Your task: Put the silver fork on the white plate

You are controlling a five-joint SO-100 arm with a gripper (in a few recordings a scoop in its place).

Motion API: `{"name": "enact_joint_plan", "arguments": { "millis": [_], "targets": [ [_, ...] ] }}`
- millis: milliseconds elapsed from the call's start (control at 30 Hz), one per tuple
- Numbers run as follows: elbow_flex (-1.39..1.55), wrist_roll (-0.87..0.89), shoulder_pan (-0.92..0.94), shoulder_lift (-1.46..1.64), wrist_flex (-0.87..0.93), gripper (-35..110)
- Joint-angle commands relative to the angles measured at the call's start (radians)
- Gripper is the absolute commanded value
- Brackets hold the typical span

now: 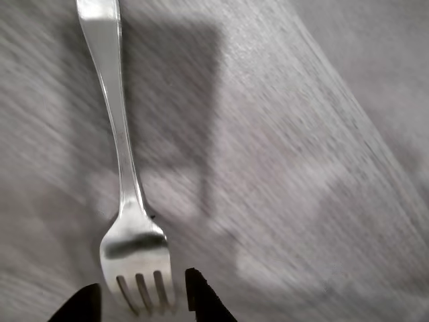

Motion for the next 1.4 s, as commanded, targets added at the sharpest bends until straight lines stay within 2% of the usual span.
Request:
{"name": "enact_joint_plan", "arguments": {
  "millis": [0,333,1367],
  "targets": [
    [-0.043,-0.012,0.011,-0.002,0.003,17],
    [-0.043,-0.054,0.009,-0.018,-0.003,21],
    [-0.071,-0.061,-0.028,-0.104,-0.074,14]
  ]
}}
